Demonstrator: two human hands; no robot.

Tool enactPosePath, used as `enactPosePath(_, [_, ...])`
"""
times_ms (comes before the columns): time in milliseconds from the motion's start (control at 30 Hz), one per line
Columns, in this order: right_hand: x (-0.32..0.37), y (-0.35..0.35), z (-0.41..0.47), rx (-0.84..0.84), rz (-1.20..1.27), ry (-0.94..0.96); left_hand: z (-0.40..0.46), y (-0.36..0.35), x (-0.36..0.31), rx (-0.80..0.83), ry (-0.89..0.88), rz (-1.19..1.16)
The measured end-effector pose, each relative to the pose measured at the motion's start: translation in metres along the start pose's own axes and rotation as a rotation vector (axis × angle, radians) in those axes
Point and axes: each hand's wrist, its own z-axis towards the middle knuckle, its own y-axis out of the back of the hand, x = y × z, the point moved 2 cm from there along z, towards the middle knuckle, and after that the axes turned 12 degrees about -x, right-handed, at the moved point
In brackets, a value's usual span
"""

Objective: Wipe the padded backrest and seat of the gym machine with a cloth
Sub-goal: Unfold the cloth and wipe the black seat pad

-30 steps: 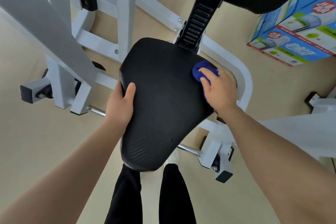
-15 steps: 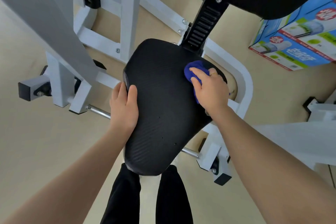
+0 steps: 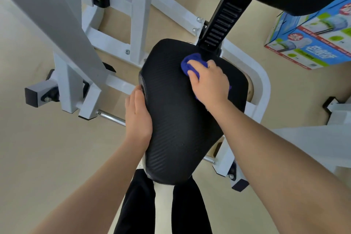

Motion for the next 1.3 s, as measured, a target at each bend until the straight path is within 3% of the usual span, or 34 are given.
enactPosePath(100, [0.020, 0.006, -0.005, 0.013, 0.063, 0.023, 0.001, 0.001, -0.001, 0.026, 0.031, -0.056])
enactPosePath(200, [0.054, 0.019, -0.045, -0.014, 0.212, 0.252, 0.005, 0.004, -0.002, 0.010, 0.100, -0.153])
enactPosePath(333, [0.066, 0.020, -0.054, 0.093, 0.253, 0.504, 0.010, 0.011, -0.003, 0.042, 0.188, -0.226])
enactPosePath(400, [0.058, 0.009, -0.029, 0.035, 0.208, 0.451, 0.015, 0.013, -0.005, 0.060, 0.164, -0.212])
enactPosePath(500, [0.054, -0.010, 0.014, 0.038, 0.134, 0.094, 0.022, 0.018, -0.005, 0.071, 0.154, -0.193])
enactPosePath(567, [0.061, -0.012, 0.023, 0.026, 0.089, 0.026, 0.025, 0.021, -0.003, 0.087, 0.158, -0.189])
enactPosePath(700, [0.079, 0.009, -0.023, 0.036, 0.167, 0.305, 0.028, 0.024, -0.005, 0.126, 0.195, -0.199])
enactPosePath(833, [0.086, 0.024, -0.064, 0.206, 0.270, 0.587, 0.027, 0.028, -0.009, 0.148, 0.275, -0.219])
enactPosePath(900, [0.076, 0.017, -0.044, 0.178, 0.232, 0.555, 0.029, 0.029, -0.009, 0.169, 0.245, -0.203])
enactPosePath(1000, [0.064, 0.001, -0.003, 0.072, 0.149, 0.192, 0.031, 0.030, -0.006, 0.158, 0.220, -0.171])
enactPosePath(1067, [0.065, -0.005, 0.009, 0.038, 0.107, 0.054, 0.034, 0.031, -0.003, 0.132, 0.228, -0.168])
enactPosePath(1133, [0.070, 0.002, -0.004, 0.044, 0.123, 0.107, 0.033, 0.032, -0.006, 0.135, 0.240, -0.161])
enactPosePath(1300, [0.089, 0.041, -0.095, 0.217, 0.219, 0.502, 0.019, 0.032, -0.025, 0.206, 0.233, -0.094])
